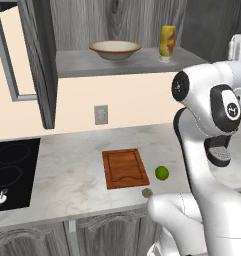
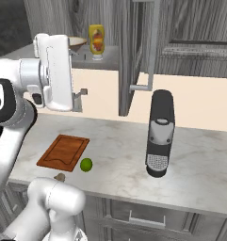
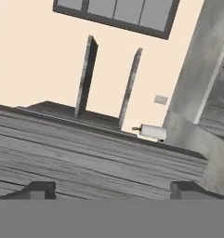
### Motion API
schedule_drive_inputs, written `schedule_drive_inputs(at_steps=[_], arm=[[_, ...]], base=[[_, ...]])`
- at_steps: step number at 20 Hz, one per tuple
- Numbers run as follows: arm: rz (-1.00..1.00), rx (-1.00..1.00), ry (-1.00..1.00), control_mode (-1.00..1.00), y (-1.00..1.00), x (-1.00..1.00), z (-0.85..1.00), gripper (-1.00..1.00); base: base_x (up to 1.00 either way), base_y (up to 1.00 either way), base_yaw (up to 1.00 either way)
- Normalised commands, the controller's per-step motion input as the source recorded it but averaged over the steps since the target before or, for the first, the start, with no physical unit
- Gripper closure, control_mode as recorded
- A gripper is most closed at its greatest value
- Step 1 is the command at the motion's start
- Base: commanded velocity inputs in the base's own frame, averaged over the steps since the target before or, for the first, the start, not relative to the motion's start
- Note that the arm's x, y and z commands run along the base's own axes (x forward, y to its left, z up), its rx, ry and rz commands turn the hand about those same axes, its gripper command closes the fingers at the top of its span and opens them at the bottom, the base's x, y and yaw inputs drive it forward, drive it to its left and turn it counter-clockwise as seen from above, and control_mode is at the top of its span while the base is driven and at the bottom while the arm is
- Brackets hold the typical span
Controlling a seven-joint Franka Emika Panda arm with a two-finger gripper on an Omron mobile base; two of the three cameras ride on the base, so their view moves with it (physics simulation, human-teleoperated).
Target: Open the cabinet. Place the bowl and condiment on the counter. Then place the lime and garlic on the cutting board.
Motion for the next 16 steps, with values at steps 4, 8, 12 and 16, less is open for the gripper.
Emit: schedule_drive_inputs(at_steps=[4,8,12,16], arm=[[0.21,-0.02,0.00,-1.00,0.67,-0.17,-0.06,-1.00],[0.18,-0.01,0.20,-1.00,0.76,0.00,0.14,-1.00],[0.17,-0.06,0.36,-1.00,0.77,0.00,0.31,-1.00],[0.11,-0.05,0.30,-1.00,0.41,0.00,0.47,-1.00]], base=[[0.00,0.00,0.00],[0.00,0.00,0.00],[0.00,0.00,0.00],[0.00,0.00,0.00]])
